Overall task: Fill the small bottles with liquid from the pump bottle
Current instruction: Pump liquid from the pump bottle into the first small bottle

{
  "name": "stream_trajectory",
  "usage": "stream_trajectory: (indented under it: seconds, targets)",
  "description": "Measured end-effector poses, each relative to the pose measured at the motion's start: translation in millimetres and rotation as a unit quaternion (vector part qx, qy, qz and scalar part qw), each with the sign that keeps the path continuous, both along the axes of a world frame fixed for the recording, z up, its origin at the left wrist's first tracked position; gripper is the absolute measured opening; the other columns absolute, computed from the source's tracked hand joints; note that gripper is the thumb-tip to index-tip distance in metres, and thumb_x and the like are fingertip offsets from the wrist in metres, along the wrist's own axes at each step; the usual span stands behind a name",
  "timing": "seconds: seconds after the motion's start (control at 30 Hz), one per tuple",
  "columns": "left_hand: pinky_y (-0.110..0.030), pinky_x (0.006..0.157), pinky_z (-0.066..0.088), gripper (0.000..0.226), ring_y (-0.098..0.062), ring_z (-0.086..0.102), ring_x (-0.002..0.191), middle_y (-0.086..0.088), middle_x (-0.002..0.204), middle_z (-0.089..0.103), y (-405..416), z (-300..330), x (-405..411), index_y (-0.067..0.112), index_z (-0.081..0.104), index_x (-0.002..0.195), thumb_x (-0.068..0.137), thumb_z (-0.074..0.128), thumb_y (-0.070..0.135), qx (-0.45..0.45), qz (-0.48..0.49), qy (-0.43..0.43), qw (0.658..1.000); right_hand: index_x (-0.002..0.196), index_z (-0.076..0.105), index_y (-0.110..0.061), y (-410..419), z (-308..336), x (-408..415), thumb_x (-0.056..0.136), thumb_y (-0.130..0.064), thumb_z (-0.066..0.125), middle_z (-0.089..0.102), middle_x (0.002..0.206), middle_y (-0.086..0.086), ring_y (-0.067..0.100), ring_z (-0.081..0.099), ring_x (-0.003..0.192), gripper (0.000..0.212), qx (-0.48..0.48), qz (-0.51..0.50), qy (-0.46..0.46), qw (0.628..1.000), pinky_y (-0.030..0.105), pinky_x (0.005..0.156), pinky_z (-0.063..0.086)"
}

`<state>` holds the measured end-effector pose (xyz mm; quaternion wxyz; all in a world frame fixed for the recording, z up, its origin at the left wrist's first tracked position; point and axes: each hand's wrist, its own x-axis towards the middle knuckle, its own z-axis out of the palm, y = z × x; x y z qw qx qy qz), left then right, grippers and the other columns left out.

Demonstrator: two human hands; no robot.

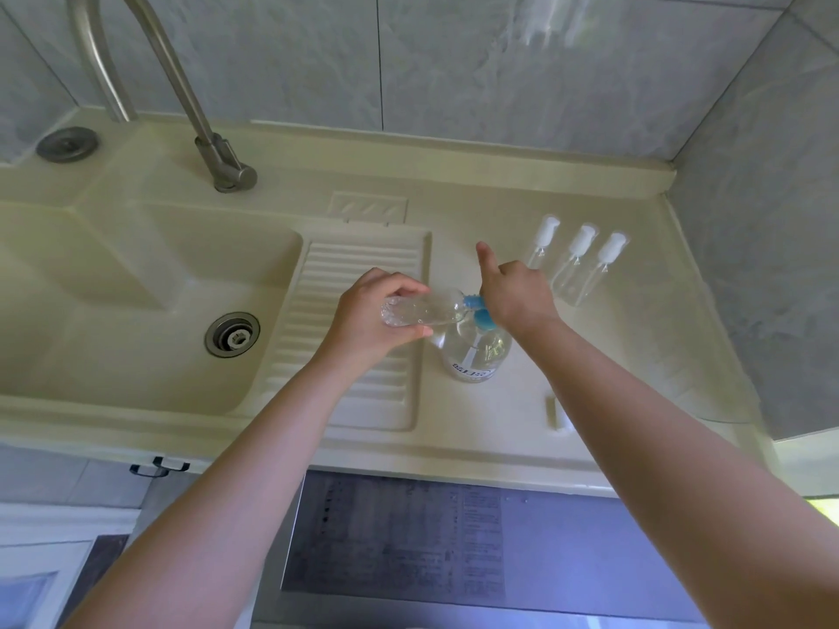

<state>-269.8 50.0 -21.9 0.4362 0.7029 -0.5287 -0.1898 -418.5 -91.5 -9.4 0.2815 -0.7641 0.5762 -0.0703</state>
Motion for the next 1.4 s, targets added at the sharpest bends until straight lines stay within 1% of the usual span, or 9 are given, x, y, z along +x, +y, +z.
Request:
stream_trajectory:
  seconds: [0.13,0.27,0.37,0.5,0.67,0.83,1.0,1.17,1.4]
  targets:
    - [-0.002,0.085,0.037,0.051,0.010,0.057,0.092,0.005,0.101,0.060,-0.1,4.5,0.2,0.021,0.072,0.106,0.059,0.091,0.014,0.000,-0.003,-0.001,1.000,0.097,0.071,-0.007,-6.9,11.0,-2.3,0.096,-0.068,0.018,0.067,0.094,0.018,0.033,0.063,0.082,0.081,0.054,0.001,-0.024,0.998,0.036,0.083,0.047]
    - [-0.001,0.084,0.035,0.051,0.011,0.056,0.090,0.006,0.101,0.059,-0.7,7.4,1.4,0.021,0.073,0.105,0.058,0.091,0.013,-0.001,-0.004,-0.001,1.000,0.095,0.071,-0.005,-8.9,11.7,-1.4,0.095,-0.069,0.021,0.067,0.091,0.018,0.033,0.065,0.079,0.081,0.061,0.003,-0.019,0.998,0.034,0.076,0.046]
    - [-0.005,0.086,0.038,0.051,0.003,0.058,0.092,0.008,0.099,0.059,-1.1,5.4,1.6,0.024,0.072,0.104,0.058,0.091,0.014,0.003,0.000,-0.003,1.000,0.097,0.069,-0.005,-7.9,7.9,0.4,0.098,-0.063,0.027,0.063,0.094,0.017,0.033,0.060,0.085,0.072,0.055,-0.013,-0.020,0.998,0.033,0.076,0.040]
    - [-0.005,0.086,0.039,0.050,0.003,0.059,0.091,0.009,0.098,0.058,-0.7,2.4,0.4,0.025,0.072,0.103,0.058,0.091,0.012,0.008,0.000,0.001,1.000,0.099,0.064,-0.012,-7.4,-4.7,5.6,0.098,-0.047,0.026,0.067,0.102,0.015,0.026,0.051,0.071,0.052,0.030,0.006,0.003,1.000,0.032,0.073,0.036]
    - [-0.001,0.083,0.035,0.051,0.010,0.056,0.090,0.009,0.098,0.058,-0.4,3.2,-0.7,0.023,0.072,0.104,0.058,0.090,0.011,0.009,0.003,0.004,1.000,0.094,0.070,-0.005,-7.0,1.8,0.3,0.098,-0.058,0.030,0.066,0.097,0.016,0.035,0.061,0.089,0.066,0.048,-0.014,-0.038,0.998,0.034,0.080,0.045]
    - [-0.002,0.085,0.036,0.051,0.007,0.057,0.090,0.007,0.100,0.059,-1.0,6.9,1.3,0.023,0.072,0.104,0.058,0.091,0.011,0.009,-0.007,0.002,1.000,0.098,0.068,-0.002,-10.6,13.5,0.7,0.101,-0.047,0.029,0.067,0.087,0.018,0.029,0.062,0.064,0.060,0.085,-0.005,-0.021,0.996,0.031,0.069,0.048]
    - [-0.004,0.085,0.037,0.050,0.000,0.058,0.092,0.004,0.101,0.060,-3.3,6.8,3.8,0.023,0.073,0.103,0.058,0.091,0.011,0.011,-0.009,-0.005,1.000,0.097,0.067,0.000,-8.0,3.9,4.5,0.099,-0.035,0.032,0.066,0.098,0.021,0.038,0.061,0.092,0.050,0.062,-0.038,-0.053,0.996,0.037,0.083,0.050]
    - [-0.003,0.084,0.037,0.050,0.000,0.059,0.091,0.004,0.100,0.060,-3.8,6.5,3.6,0.024,0.073,0.102,0.057,0.091,0.011,0.014,-0.009,-0.005,1.000,0.086,0.066,-0.007,-3.3,2.0,5.1,0.094,-0.043,0.027,0.069,0.094,0.013,0.034,0.060,0.085,0.053,0.047,-0.045,-0.066,0.996,0.037,0.081,0.050]
    - [-0.003,0.087,0.038,0.050,-0.001,0.060,0.094,0.003,0.103,0.061,-0.8,11.6,0.5,0.024,0.072,0.103,0.058,0.091,0.012,0.025,-0.011,-0.003,1.000,0.097,0.068,-0.005,-2.2,7.1,3.3,0.100,-0.050,0.029,0.067,0.102,0.017,0.034,0.061,0.091,0.060,0.063,-0.043,-0.054,0.996,0.033,0.078,0.044]
